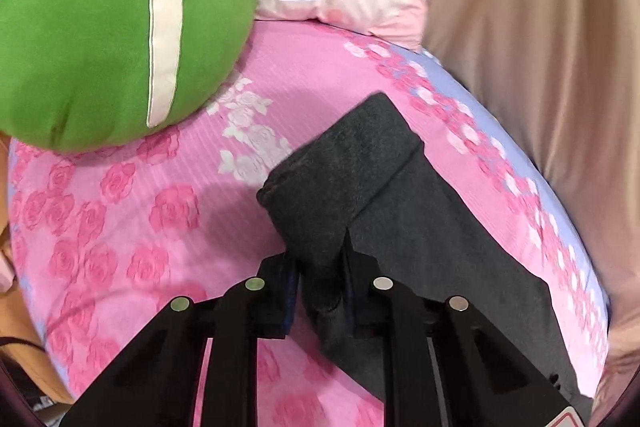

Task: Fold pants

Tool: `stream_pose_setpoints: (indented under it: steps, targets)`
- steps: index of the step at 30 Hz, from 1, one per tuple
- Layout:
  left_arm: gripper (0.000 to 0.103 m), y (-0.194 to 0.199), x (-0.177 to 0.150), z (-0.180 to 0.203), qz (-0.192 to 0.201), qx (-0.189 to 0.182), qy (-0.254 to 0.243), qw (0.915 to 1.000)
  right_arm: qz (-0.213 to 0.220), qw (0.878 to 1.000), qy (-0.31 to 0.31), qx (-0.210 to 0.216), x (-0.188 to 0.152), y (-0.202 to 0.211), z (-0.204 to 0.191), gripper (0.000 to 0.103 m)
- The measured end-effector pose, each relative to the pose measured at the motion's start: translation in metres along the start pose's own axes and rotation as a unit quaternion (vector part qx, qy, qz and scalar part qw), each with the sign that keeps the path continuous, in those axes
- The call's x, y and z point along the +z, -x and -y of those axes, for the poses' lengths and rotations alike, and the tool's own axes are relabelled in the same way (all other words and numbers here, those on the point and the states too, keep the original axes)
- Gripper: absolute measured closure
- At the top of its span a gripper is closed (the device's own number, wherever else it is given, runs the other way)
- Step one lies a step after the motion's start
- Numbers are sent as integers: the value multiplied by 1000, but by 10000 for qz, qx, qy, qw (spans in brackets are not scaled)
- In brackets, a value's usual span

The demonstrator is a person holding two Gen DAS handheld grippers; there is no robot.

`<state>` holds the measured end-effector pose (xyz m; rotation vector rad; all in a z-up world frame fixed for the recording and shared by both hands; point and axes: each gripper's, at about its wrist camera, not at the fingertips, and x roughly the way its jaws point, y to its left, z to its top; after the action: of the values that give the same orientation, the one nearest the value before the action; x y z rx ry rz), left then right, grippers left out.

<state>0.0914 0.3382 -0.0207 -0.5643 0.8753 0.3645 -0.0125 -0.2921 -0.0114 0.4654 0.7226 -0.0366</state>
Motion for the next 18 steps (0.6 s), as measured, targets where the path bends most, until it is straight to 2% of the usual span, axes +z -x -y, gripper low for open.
stream_pose_setpoints:
  steps: [3,5,7,9,10,11,13,14,15,17,18]
  targets:
    - [88,4,-27,21,-455,-525,-247,9973,285,9979,-64,-576,1,44,39,91]
    - [88,7,-54,41,-712,-751,-452,9936,343,9962,-226,-762,-3,65,66,91]
    - [86,12,-81,62,-712,-672,-750,9924,416,9927,-216,-1112,-12,81,89,88]
    - [83,16,-99,75,-556,-396,-964,9930,258,9849,27,-1710,-20,79,101,63]
    - [80,17,-105,80,-468,-251,-1037,9932,304,9697,135,-2420,-25,80,100,63]
    - [79,17,-107,82,-453,-190,-1054,9932,361,9664,222,-2534,-28,84,94,63]
    - [74,16,-105,79,-493,-187,-886,9947,717,9791,425,-1853,-31,97,60,61]
    - [71,16,-103,77,-506,-226,-805,9952,753,9855,532,-1426,-32,98,41,53]
    - [66,17,-103,75,-537,-248,-745,9955,587,9917,786,-835,-35,89,12,50]
    - [60,18,-102,71,-576,-310,-644,9958,172,9921,1198,-324,-44,62,-29,50]
    - [60,19,-103,71,-582,-315,-629,9958,-199,9904,1365,14,-53,38,-51,50]
